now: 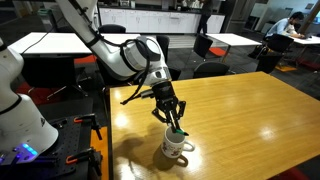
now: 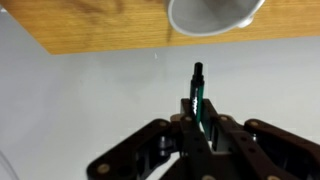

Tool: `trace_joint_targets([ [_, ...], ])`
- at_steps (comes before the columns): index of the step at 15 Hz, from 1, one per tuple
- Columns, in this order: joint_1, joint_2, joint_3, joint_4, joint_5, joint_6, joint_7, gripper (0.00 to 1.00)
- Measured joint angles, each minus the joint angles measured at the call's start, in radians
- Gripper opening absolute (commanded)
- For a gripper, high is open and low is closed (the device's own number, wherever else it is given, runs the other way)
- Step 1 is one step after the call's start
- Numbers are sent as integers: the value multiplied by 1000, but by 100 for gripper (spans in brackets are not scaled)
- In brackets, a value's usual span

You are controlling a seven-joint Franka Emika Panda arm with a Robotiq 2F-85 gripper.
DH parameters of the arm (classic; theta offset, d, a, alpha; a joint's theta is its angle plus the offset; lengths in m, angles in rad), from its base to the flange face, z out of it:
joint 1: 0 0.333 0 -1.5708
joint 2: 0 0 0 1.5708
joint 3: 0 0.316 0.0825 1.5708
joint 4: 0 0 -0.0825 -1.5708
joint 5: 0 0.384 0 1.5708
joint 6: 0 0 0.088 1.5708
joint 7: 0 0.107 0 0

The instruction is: Put the pen into the mug.

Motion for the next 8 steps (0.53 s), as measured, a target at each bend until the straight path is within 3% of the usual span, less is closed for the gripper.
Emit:
trace_joint_targets([
  [8, 0, 52, 22, 4, -78, -3, 104, 3],
])
